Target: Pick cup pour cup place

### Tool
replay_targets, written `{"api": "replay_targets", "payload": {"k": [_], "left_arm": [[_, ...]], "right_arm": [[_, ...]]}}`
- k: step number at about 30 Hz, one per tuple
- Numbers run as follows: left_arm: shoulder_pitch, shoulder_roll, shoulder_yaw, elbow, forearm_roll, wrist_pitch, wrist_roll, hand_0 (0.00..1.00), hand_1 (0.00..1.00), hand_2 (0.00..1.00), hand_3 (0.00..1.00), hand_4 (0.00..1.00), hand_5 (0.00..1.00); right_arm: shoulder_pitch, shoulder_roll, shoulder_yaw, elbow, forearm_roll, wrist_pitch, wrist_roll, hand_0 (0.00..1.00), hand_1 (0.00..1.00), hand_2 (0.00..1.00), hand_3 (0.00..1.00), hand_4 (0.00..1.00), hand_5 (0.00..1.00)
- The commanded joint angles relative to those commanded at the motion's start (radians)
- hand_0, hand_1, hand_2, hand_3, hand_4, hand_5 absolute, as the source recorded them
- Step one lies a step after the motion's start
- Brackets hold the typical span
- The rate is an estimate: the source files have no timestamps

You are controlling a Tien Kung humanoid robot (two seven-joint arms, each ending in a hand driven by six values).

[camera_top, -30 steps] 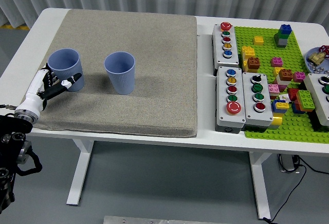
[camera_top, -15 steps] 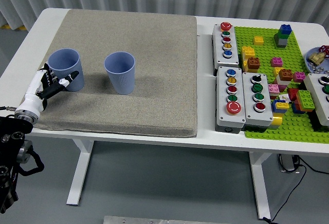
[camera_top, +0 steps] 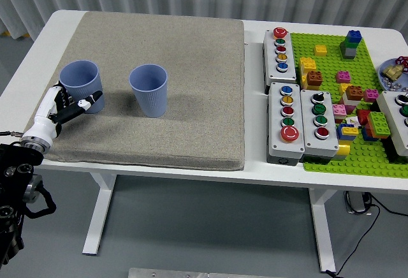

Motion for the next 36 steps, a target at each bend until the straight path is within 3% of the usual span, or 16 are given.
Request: {"api": "replay_targets", "payload": {"k": [31,32,36], "left_arm": [[-0.037,-0.023,0.005,0.039,-0.025,0.004,-0.003,0.800,0.869,0.998,0.998,0.859,0.164],[-0.036,-0.023,0.005,0.040,-0.026,0.005,-0.003,0.734,0.848,0.998,0.998,0.853,0.177],[-0.035,-0.024,0.004,0.041,-0.038,0.020,-0.004,0.734,0.848,0.998,0.998,0.853,0.177]], "right_arm": [[0.006,-0.002,-0.001,0.000,0.005,0.002,0.001,0.745,0.714,0.767,0.611,0.176,0.209],[0.006,-0.002,-0.001,0.000,0.005,0.002,0.001,0.745,0.714,0.767,0.612,0.176,0.208],[0.006,-0.002,-0.001,0.000,0.005,0.002,0.001,0.745,0.714,0.767,0.612,0.176,0.208]]}}
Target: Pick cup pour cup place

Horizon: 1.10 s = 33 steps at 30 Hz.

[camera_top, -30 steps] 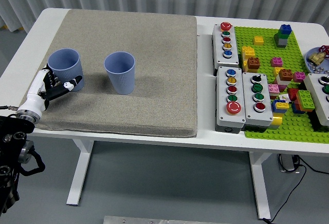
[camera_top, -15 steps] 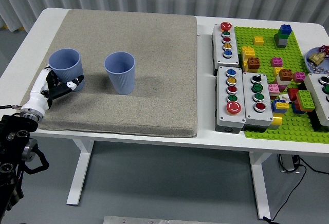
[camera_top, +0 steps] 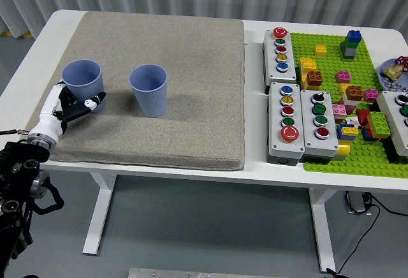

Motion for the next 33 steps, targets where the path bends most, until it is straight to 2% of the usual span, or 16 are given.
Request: {"api": "replay_targets", "payload": {"k": [1,2,6,7,8,13,14,25,26,31,32,33], "left_arm": [[0.002,0.000,0.000,-0.002,-0.001,0.006,0.001,0.734,0.848,0.998,0.998,0.853,0.177],[0.003,0.000,0.001,-0.003,-0.001,0.009,0.001,0.635,0.694,0.926,0.998,0.796,0.168],[0.008,-0.002,-0.001,-0.008,0.011,0.033,0.004,0.635,0.694,0.926,0.998,0.796,0.168],[0.008,-0.002,0.000,-0.008,0.011,0.034,0.004,0.635,0.694,0.926,0.998,0.796,0.168],[0.008,-0.002,0.000,-0.009,0.012,0.035,0.005,0.606,0.661,0.864,0.979,0.801,0.175],[0.009,-0.001,0.004,-0.012,0.012,0.034,0.005,0.606,0.661,0.864,0.979,0.801,0.175],[0.009,-0.002,0.004,-0.013,0.013,0.033,0.005,0.536,0.633,0.846,0.962,0.788,0.168],[0.013,-0.002,0.010,-0.018,0.013,0.045,-0.001,0.544,0.628,0.824,0.955,0.791,0.177],[0.013,-0.001,0.013,-0.020,0.013,0.051,-0.004,0.523,0.598,0.771,0.919,0.761,0.166],[0.018,0.001,0.020,-0.030,0.004,0.071,-0.017,0.523,0.598,0.771,0.919,0.761,0.166],[0.019,0.001,0.021,-0.032,0.000,0.079,-0.020,0.513,0.577,0.739,0.874,0.743,0.175],[0.020,0.001,0.021,-0.033,-0.001,0.081,-0.021,0.513,0.577,0.739,0.874,0.743,0.175]], "right_arm": [[0.000,0.000,0.000,0.000,0.000,0.000,0.000,0.745,0.714,0.767,0.612,0.176,0.208],[-0.001,0.000,0.000,0.000,-0.001,0.000,0.000,0.745,0.714,0.767,0.613,0.176,0.208],[0.000,0.000,0.001,0.000,-0.003,0.001,-0.001,0.745,0.714,0.767,0.613,0.176,0.208],[0.001,0.000,0.001,0.000,-0.003,0.001,-0.001,0.745,0.714,0.767,0.613,0.176,0.208],[0.001,0.000,0.001,0.000,-0.003,0.001,-0.001,0.745,0.714,0.767,0.613,0.176,0.208],[0.001,-0.001,0.000,0.000,-0.001,0.001,-0.001,0.745,0.714,0.767,0.613,0.176,0.208],[0.001,-0.001,-0.001,0.000,-0.001,0.001,-0.001,0.745,0.715,0.767,0.613,0.176,0.208],[-0.002,0.000,0.000,0.000,-0.004,0.003,-0.002,0.745,0.715,0.768,0.613,0.177,0.209],[-0.002,0.000,-0.001,0.000,-0.005,0.003,-0.003,0.746,0.715,0.769,0.614,0.178,0.211],[-0.003,0.000,-0.001,0.000,-0.006,0.003,-0.003,0.746,0.715,0.769,0.614,0.178,0.211],[-0.004,0.000,0.000,0.000,-0.007,0.003,-0.003,0.746,0.715,0.770,0.614,0.178,0.211],[-0.004,0.000,0.000,0.000,-0.007,0.003,-0.004,0.746,0.715,0.770,0.614,0.178,0.211]]}}
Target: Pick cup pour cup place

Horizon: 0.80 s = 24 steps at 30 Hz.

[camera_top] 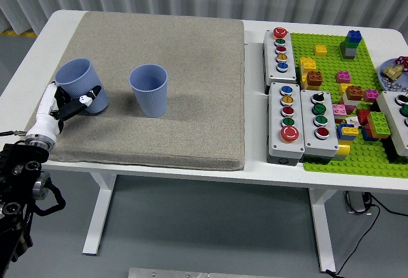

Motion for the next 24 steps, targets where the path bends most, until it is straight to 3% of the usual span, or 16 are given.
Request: {"api": "replay_targets", "payload": {"k": [6,10,11,17,24], "left_arm": [[0.005,0.002,0.006,-0.004,0.000,0.007,-0.001,0.491,0.556,0.713,0.862,0.722,0.182],[0.011,0.008,0.023,-0.020,-0.004,0.039,-0.006,0.491,0.556,0.713,0.862,0.722,0.182],[0.014,0.012,0.031,-0.028,-0.004,0.052,-0.009,0.452,0.523,0.656,0.800,0.684,0.179],[0.020,0.018,0.041,-0.052,0.005,0.084,-0.019,0.452,0.523,0.656,0.800,0.684,0.179],[0.029,0.028,0.047,-0.105,0.105,0.128,-0.026,0.436,0.515,0.642,0.794,0.674,0.182]], "right_arm": [[-0.001,0.000,0.002,0.000,-0.002,0.000,0.000,0.745,0.715,0.769,0.614,0.178,0.210],[0.002,-0.001,0.002,0.000,-0.003,0.000,0.000,0.745,0.715,0.769,0.614,0.178,0.210],[0.002,-0.001,0.002,0.000,-0.001,-0.001,0.000,0.746,0.715,0.769,0.614,0.179,0.210],[0.003,-0.003,0.000,0.000,0.001,0.000,0.002,0.746,0.715,0.769,0.614,0.179,0.210],[0.002,-0.004,0.001,0.000,0.000,-0.001,0.003,0.746,0.715,0.769,0.615,0.180,0.208]]}}
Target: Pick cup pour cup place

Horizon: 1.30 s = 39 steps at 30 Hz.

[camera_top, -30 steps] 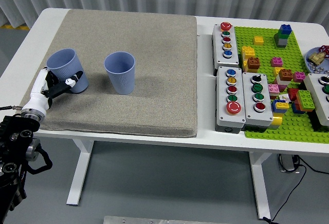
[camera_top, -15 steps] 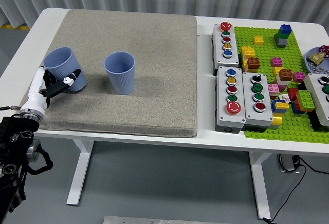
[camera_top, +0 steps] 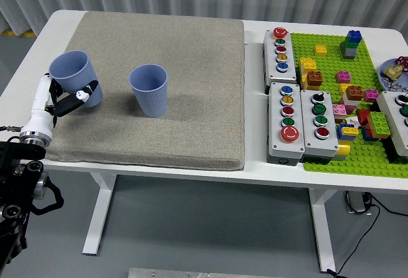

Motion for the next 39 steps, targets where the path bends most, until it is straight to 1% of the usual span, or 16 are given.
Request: {"api": "replay_targets", "payload": {"k": [5,8,11,12,13,14,17,19,23,29,34,38,39], "left_arm": [[0.004,0.010,0.023,-0.054,-0.002,0.003,0.001,0.437,0.514,0.640,0.789,0.672,0.186],[0.005,0.013,0.034,-0.072,-0.010,0.003,0.004,0.437,0.514,0.640,0.789,0.672,0.186],[0.011,0.015,0.056,-0.101,-0.005,0.014,0.005,0.437,0.514,0.640,0.789,0.672,0.186],[0.013,0.014,0.061,-0.109,0.007,0.020,0.006,0.446,0.518,0.640,0.786,0.632,0.161],[0.013,0.014,0.066,-0.120,0.036,0.032,0.008,0.446,0.518,0.640,0.786,0.632,0.161],[0.013,0.014,0.068,-0.123,0.046,0.035,0.009,0.446,0.518,0.640,0.786,0.632,0.161],[0.010,0.015,0.073,-0.143,0.130,0.057,0.021,0.446,0.518,0.640,0.786,0.632,0.161],[0.010,0.016,0.074,-0.144,0.142,0.059,0.022,0.447,0.518,0.638,0.786,0.624,0.155],[0.008,0.016,0.084,-0.160,0.235,0.072,0.029,0.447,0.518,0.638,0.786,0.624,0.155],[0.003,0.021,0.083,-0.168,0.368,0.076,0.038,0.446,0.519,0.639,0.786,0.619,0.150],[-0.010,0.046,0.088,-0.187,0.536,0.074,0.055,0.448,0.519,0.638,0.785,0.613,0.142],[-0.027,0.072,0.105,-0.198,0.638,0.070,0.065,0.448,0.520,0.638,0.784,0.609,0.138],[-0.029,0.074,0.107,-0.199,0.649,0.069,0.065,0.448,0.520,0.638,0.784,0.609,0.138]], "right_arm": [[0.001,-0.003,-0.002,0.000,0.003,0.000,0.002,0.745,0.714,0.769,0.615,0.180,0.204],[0.001,-0.004,-0.003,0.000,0.004,0.000,0.003,0.745,0.714,0.769,0.615,0.180,0.204],[0.001,-0.004,-0.001,0.000,0.002,-0.001,0.004,0.745,0.714,0.769,0.615,0.180,0.204],[0.001,-0.005,-0.002,0.000,0.002,-0.001,0.004,0.746,0.714,0.769,0.615,0.181,0.201],[0.001,-0.005,-0.002,0.000,0.002,-0.002,0.004,0.746,0.714,0.769,0.615,0.181,0.201],[0.001,-0.005,-0.002,0.000,0.002,-0.002,0.004,0.746,0.714,0.769,0.615,0.181,0.201],[0.002,-0.006,-0.002,0.000,0.002,-0.002,0.005,0.746,0.714,0.769,0.615,0.181,0.201],[0.002,-0.006,-0.002,0.000,0.003,-0.002,0.005,0.745,0.714,0.768,0.615,0.182,0.201],[0.002,-0.006,-0.006,0.000,0.006,-0.003,0.006,0.745,0.714,0.768,0.615,0.182,0.201],[-0.001,-0.006,-0.007,0.000,0.006,-0.004,0.007,0.746,0.714,0.768,0.615,0.182,0.199],[-0.004,-0.006,-0.009,0.000,0.008,-0.005,0.008,0.745,0.713,0.768,0.615,0.183,0.197],[-0.005,-0.007,-0.011,0.000,0.014,-0.006,0.009,0.745,0.713,0.768,0.614,0.184,0.195],[-0.005,-0.007,-0.012,0.000,0.014,-0.006,0.009,0.745,0.713,0.768,0.614,0.184,0.195]]}}
